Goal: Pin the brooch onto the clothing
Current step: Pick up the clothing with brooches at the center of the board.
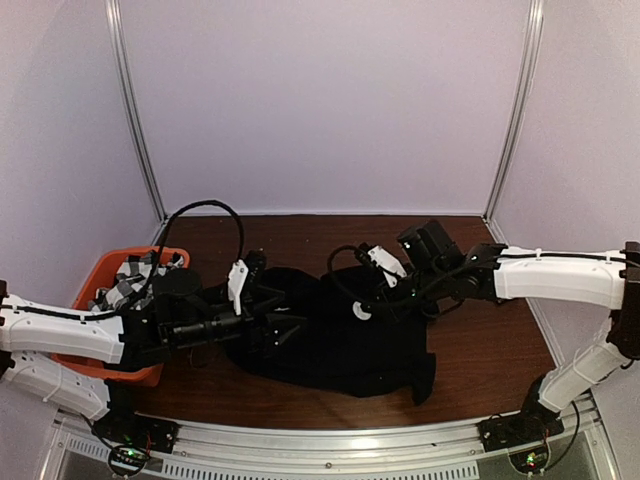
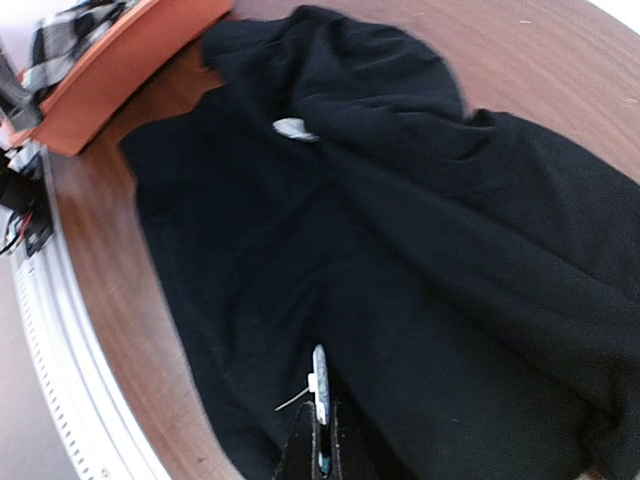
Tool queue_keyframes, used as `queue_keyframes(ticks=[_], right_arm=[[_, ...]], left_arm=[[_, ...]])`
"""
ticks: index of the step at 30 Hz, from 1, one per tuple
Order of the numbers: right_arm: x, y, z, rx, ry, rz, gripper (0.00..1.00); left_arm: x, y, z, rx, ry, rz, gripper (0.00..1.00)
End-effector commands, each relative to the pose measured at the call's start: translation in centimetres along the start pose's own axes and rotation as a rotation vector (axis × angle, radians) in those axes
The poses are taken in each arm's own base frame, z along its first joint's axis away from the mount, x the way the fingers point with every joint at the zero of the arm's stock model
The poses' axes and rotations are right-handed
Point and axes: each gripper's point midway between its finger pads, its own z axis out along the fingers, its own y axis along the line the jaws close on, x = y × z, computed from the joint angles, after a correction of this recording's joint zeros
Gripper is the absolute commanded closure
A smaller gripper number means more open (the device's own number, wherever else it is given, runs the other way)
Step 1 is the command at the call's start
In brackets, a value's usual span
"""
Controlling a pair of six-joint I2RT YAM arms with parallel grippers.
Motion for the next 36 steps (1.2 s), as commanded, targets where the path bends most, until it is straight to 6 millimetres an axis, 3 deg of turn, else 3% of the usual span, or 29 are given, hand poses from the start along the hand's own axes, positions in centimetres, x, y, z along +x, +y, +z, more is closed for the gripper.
queue_keyframes(ticks=[1,6,11,14,17,25,30,36], right_arm=[[0.0,-4.6,-1.2,0.21,-0.035,0.096,1.0],[0.1,-7.9,-2.8,0.382,-0.068,0.174,1.0],[-1.1,-11.6,-8.1,0.648,-0.228,0.245,1.0],[-1.8,-12.2,-11.1,0.694,-0.335,0.281,1.0],[-1.5,-13.0,-12.7,0.724,-0.388,0.343,1.0],[-0.7,-13.2,-13.4,0.733,-0.386,0.361,1.0],[-0.6,-13.1,-13.6,0.725,-0.386,0.364,1.0],[-0.2,-12.7,-13.1,0.691,-0.373,0.363,1.0]], left_arm=[[-0.4,2.3,0.1,-0.14,-0.004,0.016,0.02],[-0.3,4.4,0.0,-0.264,0.01,0.037,0.02],[-0.5,5.7,-0.1,-0.351,0.057,0.101,0.03],[-1.0,6.2,-0.7,-0.386,0.026,0.099,0.02],[-1.5,6.5,-1.0,-0.411,0.001,0.094,0.02],[-1.8,5.6,1.3,-0.351,0.044,0.197,0.02],[-1.5,6.0,2.5,-0.356,0.023,0.255,0.02],[-1.8,5.6,6.0,-0.329,0.069,0.31,0.02]])
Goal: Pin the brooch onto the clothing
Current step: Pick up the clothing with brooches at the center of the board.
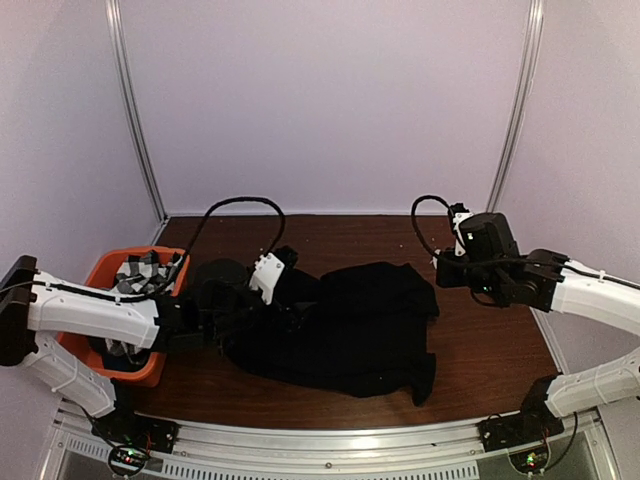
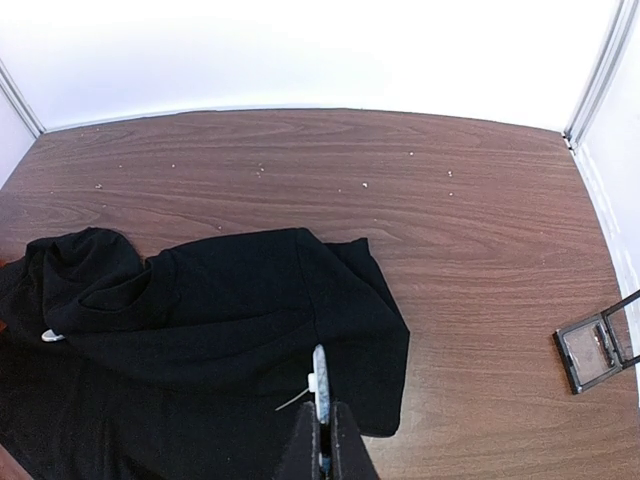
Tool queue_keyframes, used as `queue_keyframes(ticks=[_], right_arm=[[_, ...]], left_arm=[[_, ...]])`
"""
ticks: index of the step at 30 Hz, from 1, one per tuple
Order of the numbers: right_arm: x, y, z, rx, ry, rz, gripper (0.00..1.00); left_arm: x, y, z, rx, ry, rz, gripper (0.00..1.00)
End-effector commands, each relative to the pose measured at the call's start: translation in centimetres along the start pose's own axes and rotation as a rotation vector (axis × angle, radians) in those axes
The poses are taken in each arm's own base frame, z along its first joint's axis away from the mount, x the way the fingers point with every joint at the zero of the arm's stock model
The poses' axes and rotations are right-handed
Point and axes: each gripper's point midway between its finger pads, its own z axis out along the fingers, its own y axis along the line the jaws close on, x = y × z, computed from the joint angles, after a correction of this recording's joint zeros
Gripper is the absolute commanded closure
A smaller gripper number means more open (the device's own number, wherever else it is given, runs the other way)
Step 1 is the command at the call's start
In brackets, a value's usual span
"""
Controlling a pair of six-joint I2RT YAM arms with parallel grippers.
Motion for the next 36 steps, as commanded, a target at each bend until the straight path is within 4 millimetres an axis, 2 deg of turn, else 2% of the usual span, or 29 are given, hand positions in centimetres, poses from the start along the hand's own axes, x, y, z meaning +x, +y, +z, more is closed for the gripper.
queue_keyframes(ticks=[1,10,18,23,29,33,36], right_arm=[[0.8,-0.3,-0.1,-0.004,0.019,0.002,1.0],[1.3,-0.1,0.2,-0.017,0.035,-0.009,1.0],[2.3,-0.6,0.3,-0.003,0.055,-0.017,1.0],[2.3,-0.7,0.3,-0.008,0.056,-0.009,1.0],[2.8,-0.4,0.5,-0.021,0.076,0.008,1.0],[3.1,-0.4,0.8,-0.014,0.094,0.016,1.0],[3.0,-0.3,0.9,-0.017,0.097,0.022,1.0]], left_arm=[[-3.3,-1.4,2.4,0.034,-0.05,0.065,0.02],[-3.1,-3.6,6.2,0.184,-0.016,0.058,0.02],[-1.9,-3.7,9.8,0.488,0.046,-0.154,0.02],[-1.9,-4.9,11.7,0.597,0.07,-0.161,0.02],[-0.9,-6.4,13.5,0.693,0.107,-0.16,0.02],[-0.2,-6.3,14.8,0.707,0.127,-0.167,0.03],[1.0,-5.5,16.1,0.702,0.158,-0.188,0.08]])
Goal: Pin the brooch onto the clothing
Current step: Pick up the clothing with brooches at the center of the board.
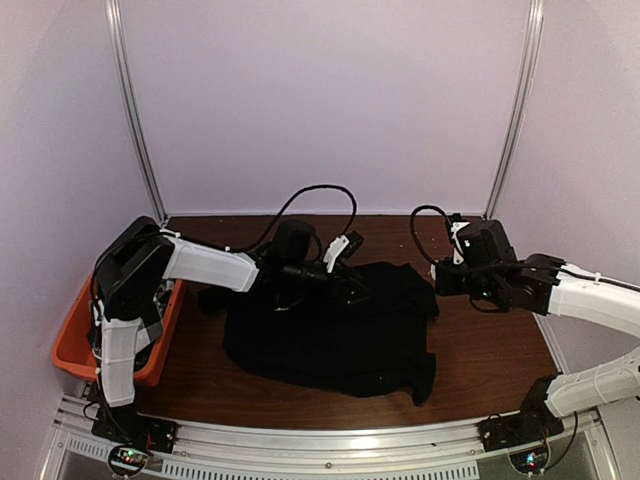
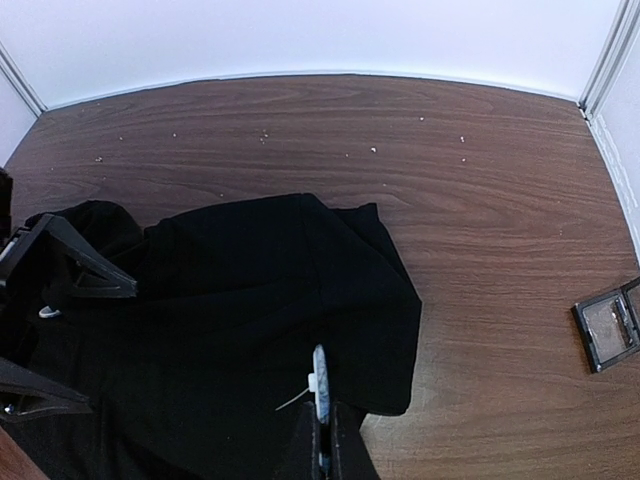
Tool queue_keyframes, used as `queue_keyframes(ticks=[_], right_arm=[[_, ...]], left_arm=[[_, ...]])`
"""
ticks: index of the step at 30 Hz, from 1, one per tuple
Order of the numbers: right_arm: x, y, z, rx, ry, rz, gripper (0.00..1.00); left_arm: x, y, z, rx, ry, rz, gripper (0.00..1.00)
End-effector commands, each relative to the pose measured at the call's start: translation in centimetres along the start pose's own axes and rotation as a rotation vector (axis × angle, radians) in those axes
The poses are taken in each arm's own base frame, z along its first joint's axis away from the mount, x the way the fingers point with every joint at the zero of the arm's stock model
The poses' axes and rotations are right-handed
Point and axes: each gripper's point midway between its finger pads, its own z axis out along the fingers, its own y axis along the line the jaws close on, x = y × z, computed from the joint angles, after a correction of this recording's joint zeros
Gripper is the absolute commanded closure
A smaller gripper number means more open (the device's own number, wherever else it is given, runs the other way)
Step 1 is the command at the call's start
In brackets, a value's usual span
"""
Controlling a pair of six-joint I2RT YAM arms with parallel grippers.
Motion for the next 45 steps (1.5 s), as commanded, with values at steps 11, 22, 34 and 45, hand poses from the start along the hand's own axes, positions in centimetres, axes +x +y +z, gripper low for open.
queue_keyframes(ticks=[11,22,34,45], right_arm=[[1.3,0.2,0.7,-0.008,0.049,0.019,1.0],[2.3,0.6,1.7,-0.024,0.08,0.036,1.0],[3.1,0.7,2.2,-0.023,0.098,0.046,1.0],[3.4,1.1,2.6,-0.034,0.113,0.055,1.0]], left_arm=[[2.3,5.6,1.4,-0.003,0.043,-0.121,0.18],[4.7,6.7,2.3,-0.025,0.12,-0.139,0.31],[6.0,7.4,2.8,-0.043,0.184,-0.138,0.47],[6.6,7.6,3.3,-0.041,0.229,-0.142,0.61]])
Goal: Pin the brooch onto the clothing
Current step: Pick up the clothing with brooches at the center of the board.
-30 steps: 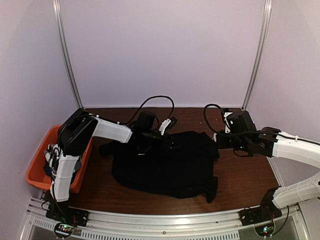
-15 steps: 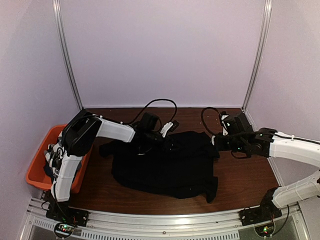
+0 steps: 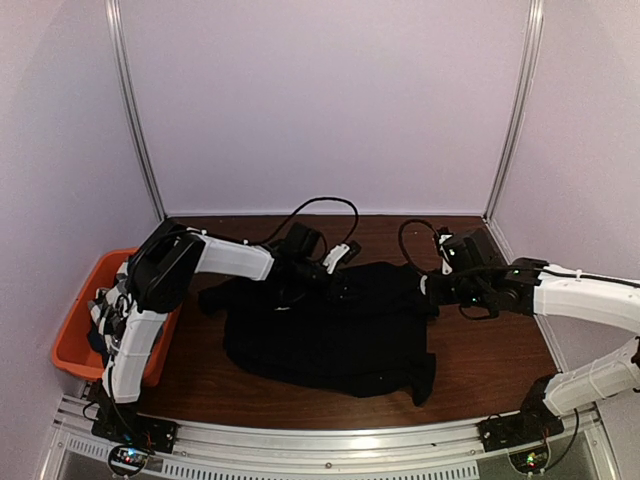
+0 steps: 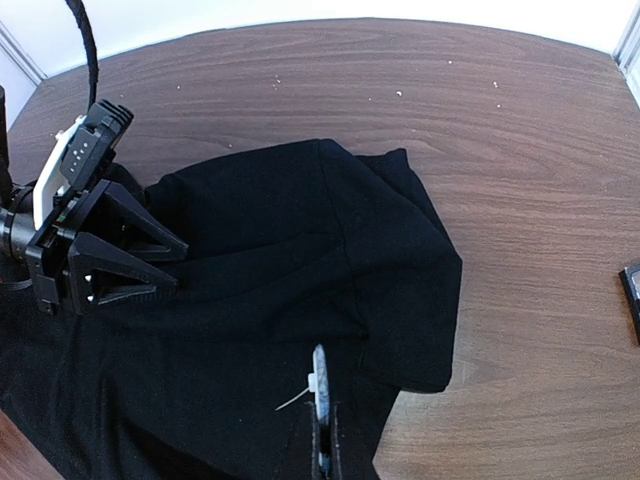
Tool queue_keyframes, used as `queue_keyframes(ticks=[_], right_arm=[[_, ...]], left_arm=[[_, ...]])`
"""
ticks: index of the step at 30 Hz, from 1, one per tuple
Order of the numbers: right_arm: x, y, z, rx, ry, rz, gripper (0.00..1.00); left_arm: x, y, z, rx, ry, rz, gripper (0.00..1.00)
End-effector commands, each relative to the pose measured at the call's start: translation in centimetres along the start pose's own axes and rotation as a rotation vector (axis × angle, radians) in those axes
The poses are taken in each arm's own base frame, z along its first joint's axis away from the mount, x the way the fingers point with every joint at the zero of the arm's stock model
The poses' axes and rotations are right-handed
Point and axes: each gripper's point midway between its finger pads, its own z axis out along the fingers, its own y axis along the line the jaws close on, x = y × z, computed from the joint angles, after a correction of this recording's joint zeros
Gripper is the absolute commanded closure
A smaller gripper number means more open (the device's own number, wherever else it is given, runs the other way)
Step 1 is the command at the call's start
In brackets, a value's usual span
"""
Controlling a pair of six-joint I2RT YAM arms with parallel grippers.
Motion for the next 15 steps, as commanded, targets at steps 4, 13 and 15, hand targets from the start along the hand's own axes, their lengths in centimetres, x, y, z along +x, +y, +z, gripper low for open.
queue_keyframes(ticks=[4,13,15], right_arm=[[-0.01,-0.06,0.36,0.005,0.002,0.027,1.0],[-0.76,-0.03,0.37,0.025,-0.004,0.045,1.0],[-0.88,0.06,0.44,0.024,-0.004,0.052,1.0]], left_arm=[[1.41,0.16,1.12,0.025,0.055,0.0,0.67],[1.92,0.17,1.39,0.039,0.08,-0.008,0.89],[1.67,0.27,1.37,0.033,0.071,-0.009,0.99]])
